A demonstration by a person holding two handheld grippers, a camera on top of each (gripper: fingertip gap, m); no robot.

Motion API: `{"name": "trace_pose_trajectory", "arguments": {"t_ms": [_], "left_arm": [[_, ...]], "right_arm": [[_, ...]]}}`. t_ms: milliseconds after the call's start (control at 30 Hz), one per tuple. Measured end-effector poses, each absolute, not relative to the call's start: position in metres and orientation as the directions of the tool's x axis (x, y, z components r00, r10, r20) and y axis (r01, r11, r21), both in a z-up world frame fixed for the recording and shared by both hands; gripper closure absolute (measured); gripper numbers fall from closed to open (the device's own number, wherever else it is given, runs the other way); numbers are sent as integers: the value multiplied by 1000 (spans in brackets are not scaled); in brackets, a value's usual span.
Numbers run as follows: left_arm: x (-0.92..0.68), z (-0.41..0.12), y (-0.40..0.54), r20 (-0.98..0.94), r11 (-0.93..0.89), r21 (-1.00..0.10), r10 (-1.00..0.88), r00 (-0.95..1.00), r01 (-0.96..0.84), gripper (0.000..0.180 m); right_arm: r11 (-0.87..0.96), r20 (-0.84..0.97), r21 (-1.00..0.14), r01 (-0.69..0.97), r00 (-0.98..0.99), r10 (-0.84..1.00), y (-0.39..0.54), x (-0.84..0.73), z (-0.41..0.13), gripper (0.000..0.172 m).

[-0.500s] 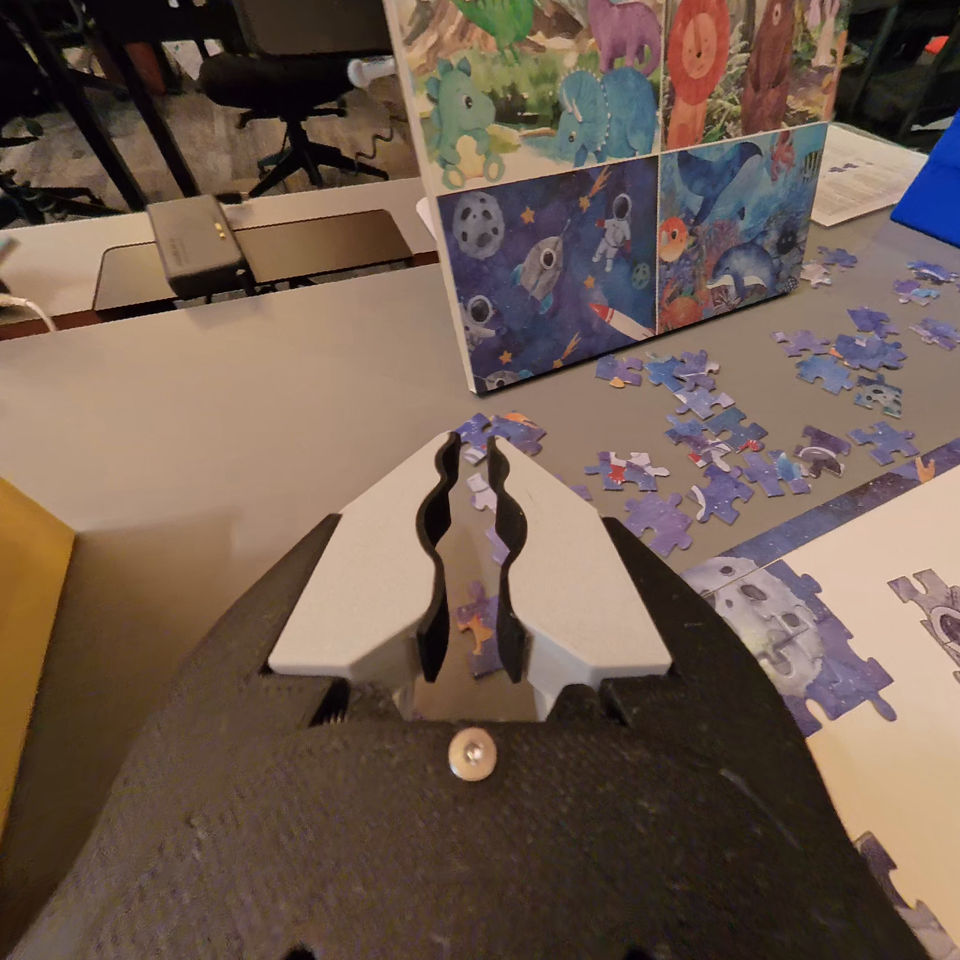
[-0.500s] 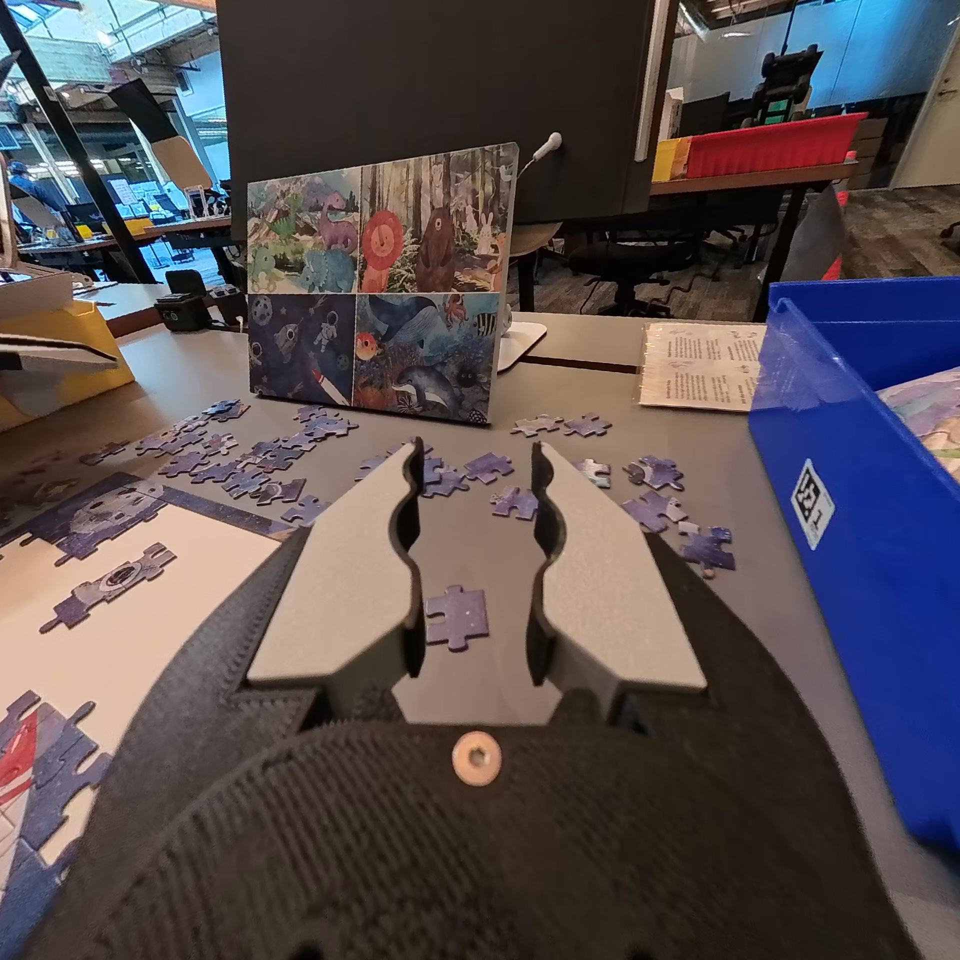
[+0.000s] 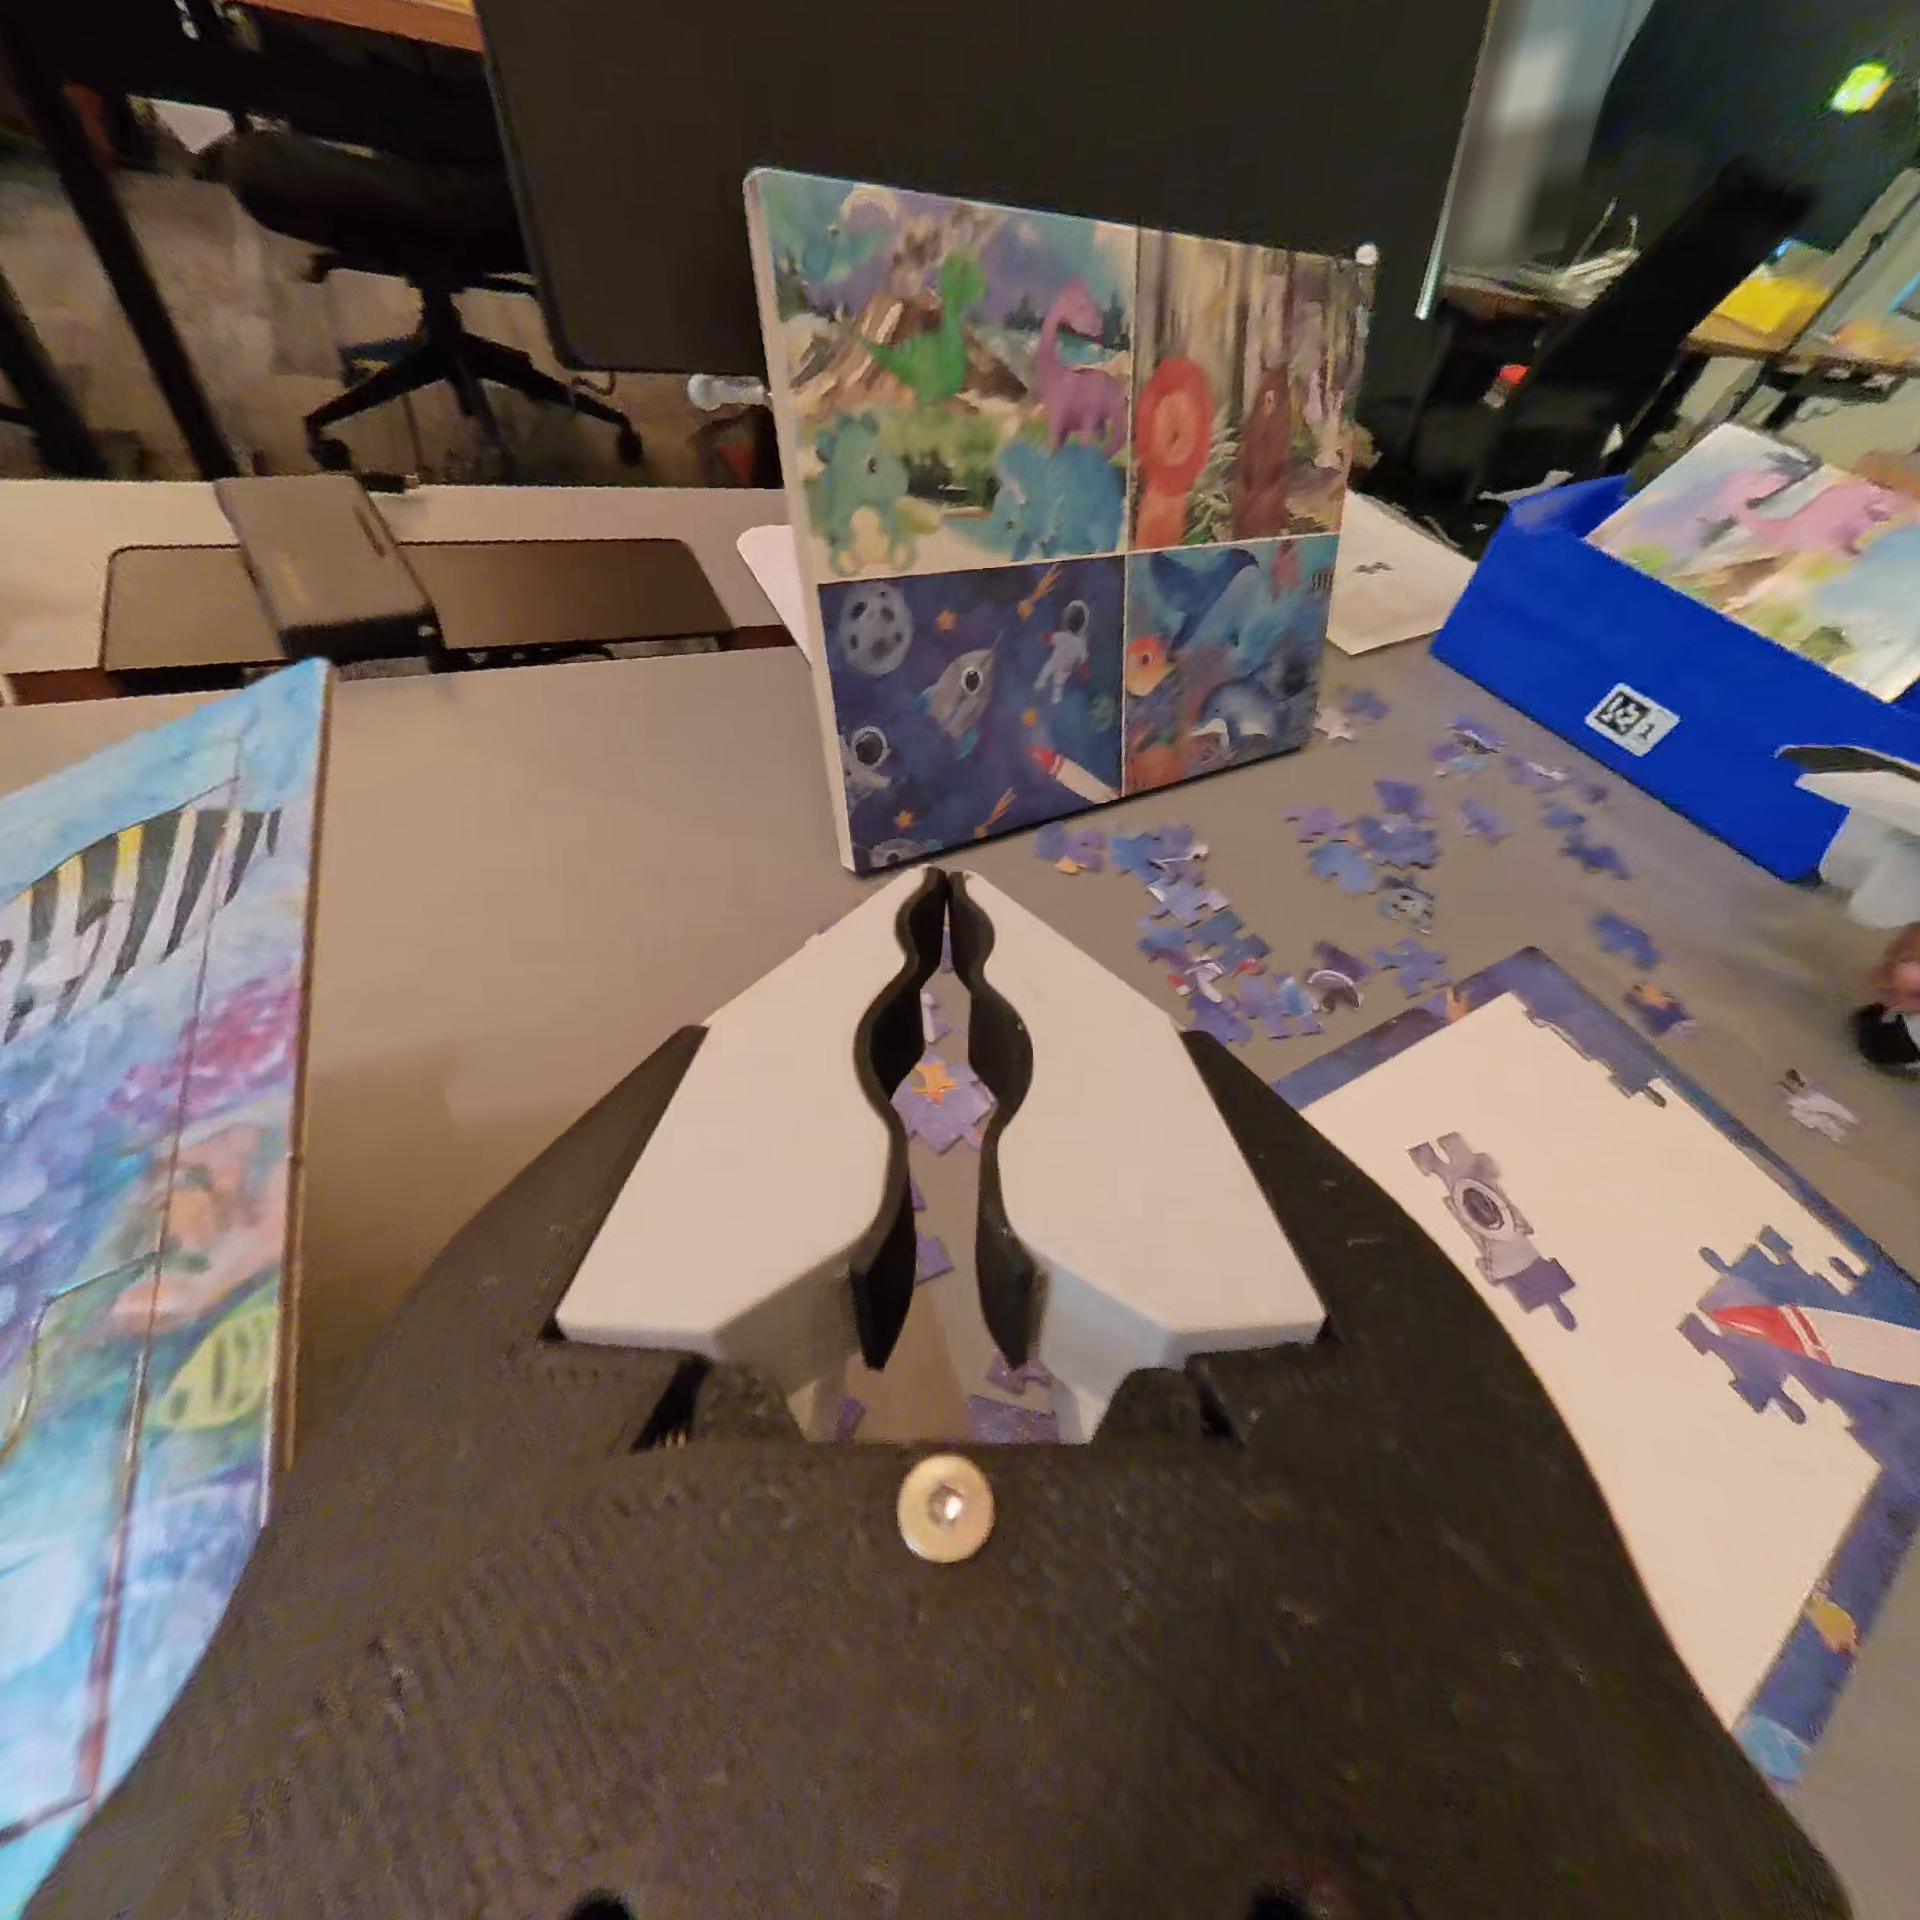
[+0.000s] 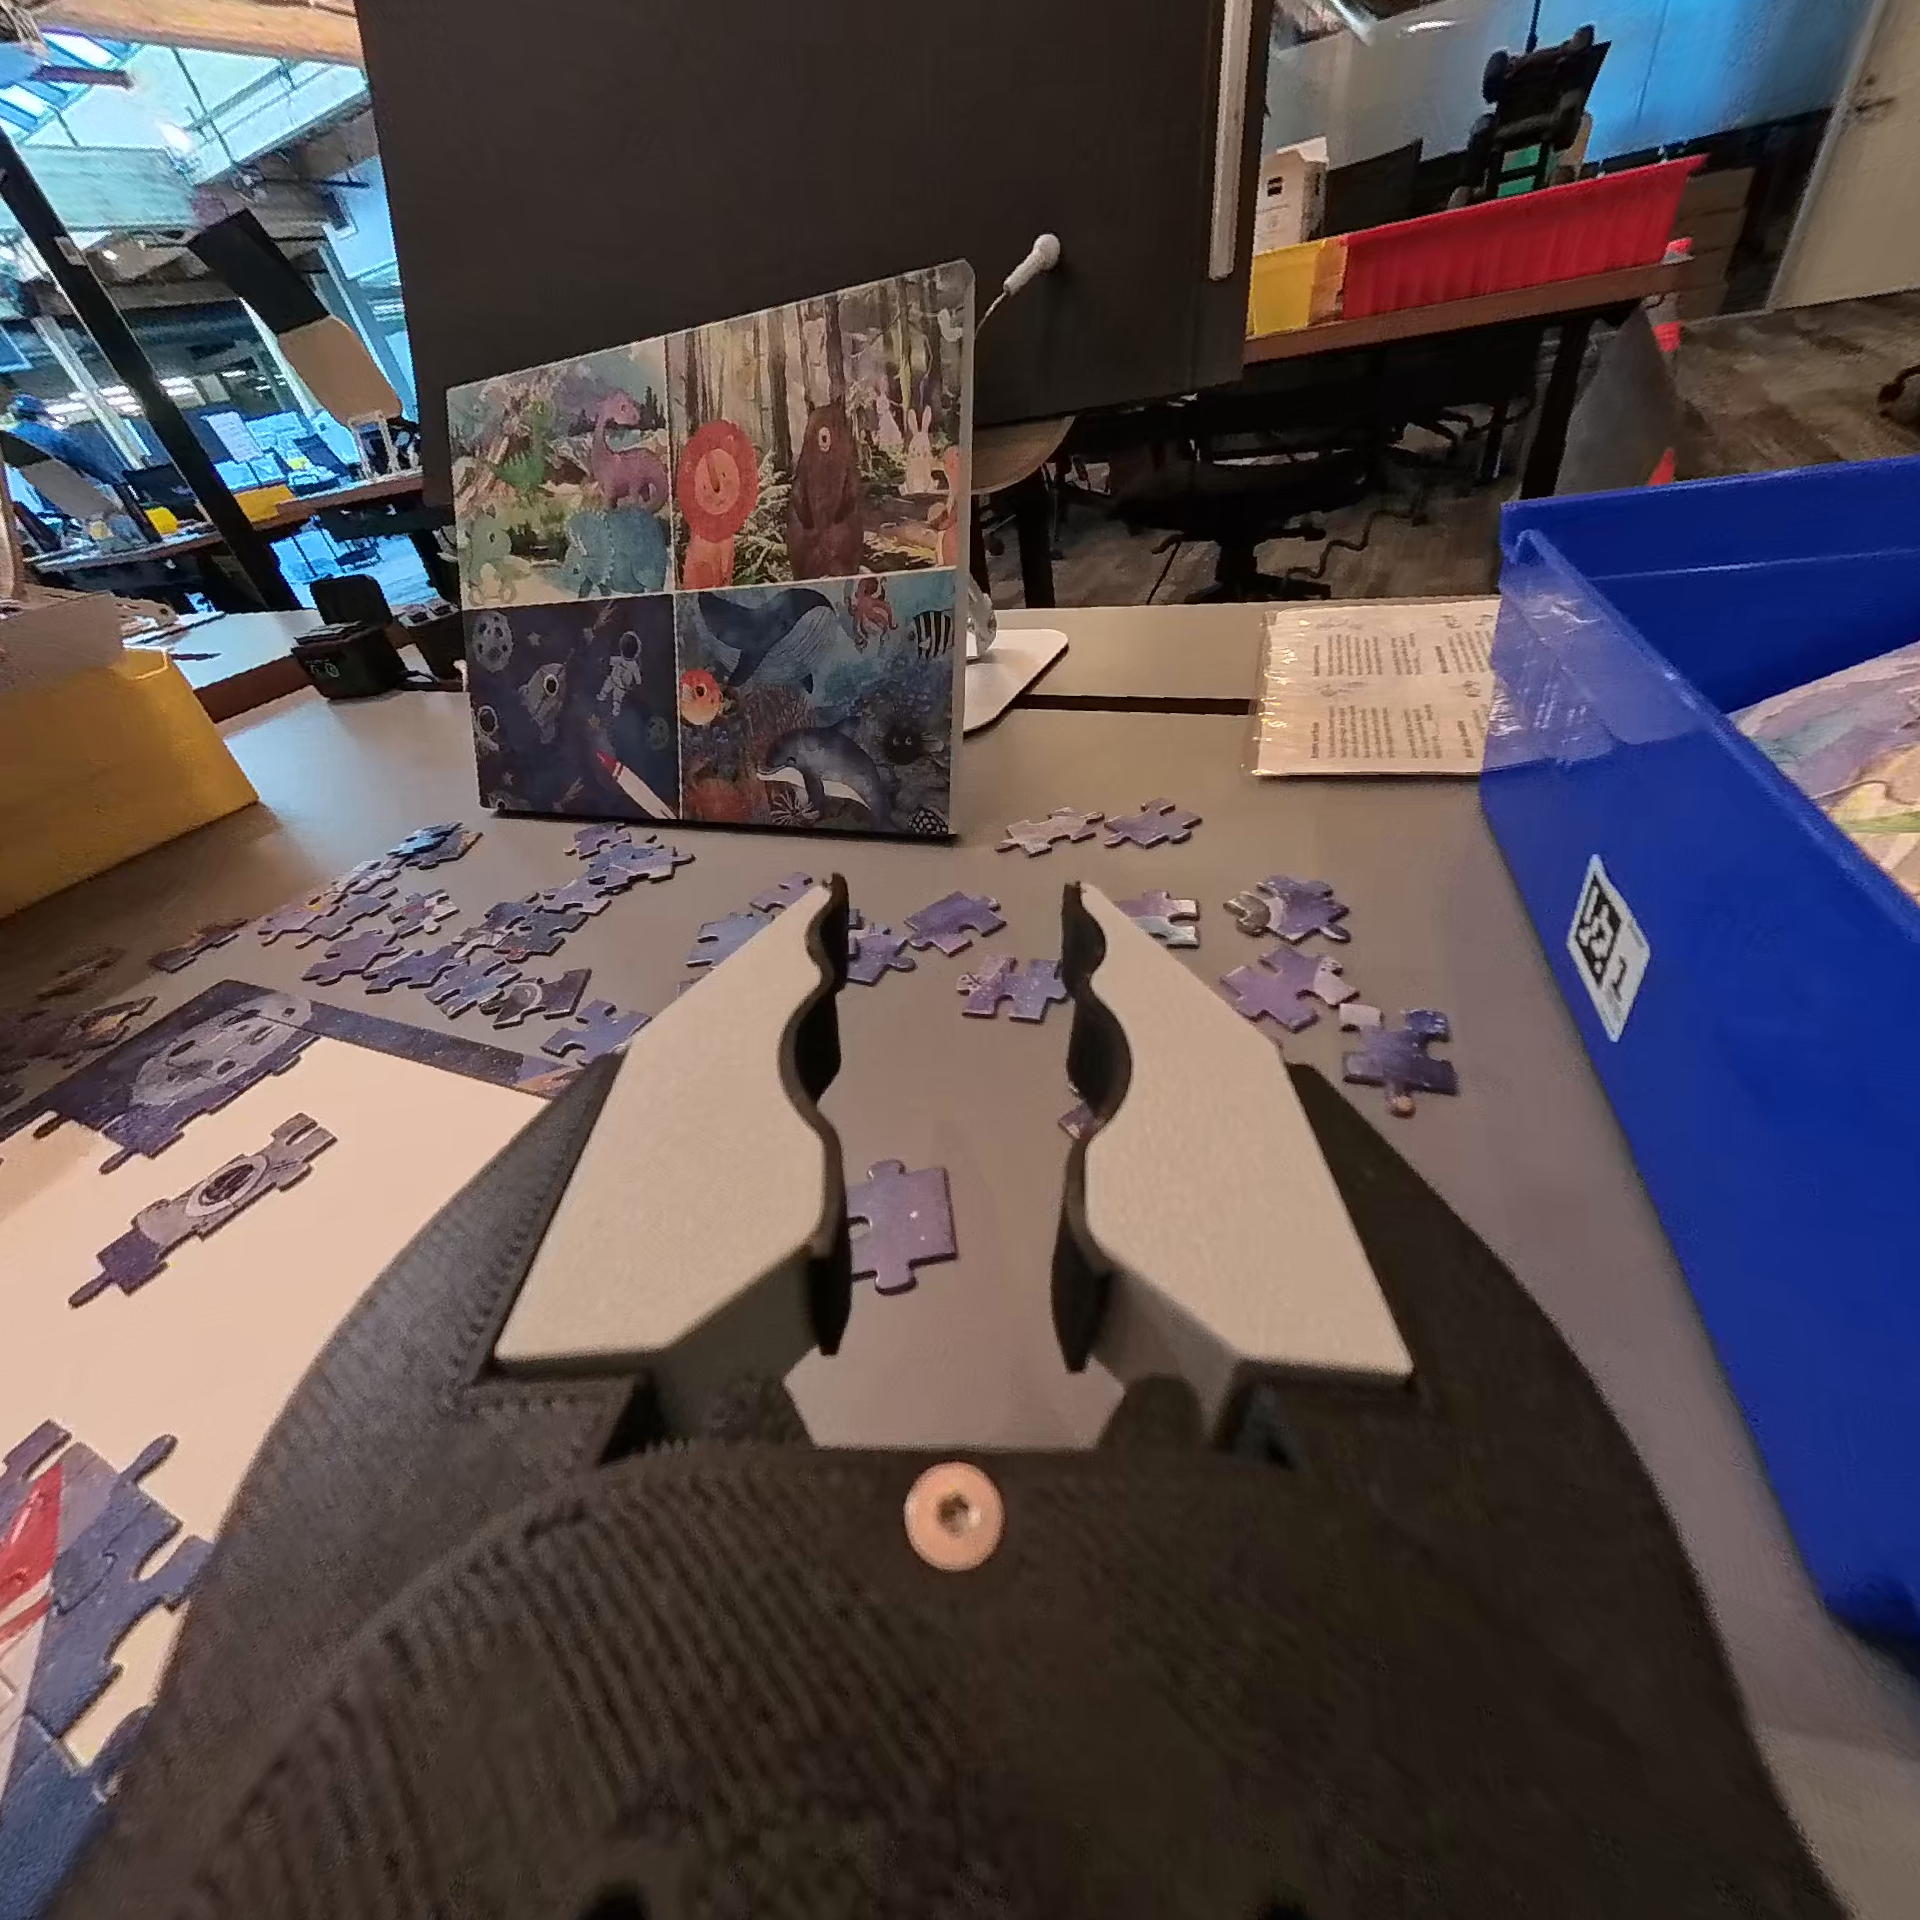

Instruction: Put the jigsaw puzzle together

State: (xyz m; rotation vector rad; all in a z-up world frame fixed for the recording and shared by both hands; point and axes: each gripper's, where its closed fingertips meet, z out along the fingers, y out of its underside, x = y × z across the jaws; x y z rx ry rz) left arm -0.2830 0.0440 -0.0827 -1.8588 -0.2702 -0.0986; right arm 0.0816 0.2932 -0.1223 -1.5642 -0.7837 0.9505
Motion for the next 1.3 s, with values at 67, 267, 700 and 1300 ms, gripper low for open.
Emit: {"name": "trace_pose_trajectory", "arguments": {"t_ms": [67,267,700,1300], "left_arm": [[-281,-86,45,186,-297,-929,137,973,220,180],[-274,-93,55,188,-307,-926,132,973,221,180],[-265,-150,81,135,-428,-886,128,983,178,173],[-302,-159,71,40,-429,-887,295,955,170,171]], "right_arm": [[-187,-167,-982,-3,463,870,293,82,-122,132],[-184,-163,-983,0,465,870,293,82,-122,132],[-184,-161,-983,7,459,874,292,80,-123,132],[-183,-156,-983,24,422,893,285,71,-124,132]]}}
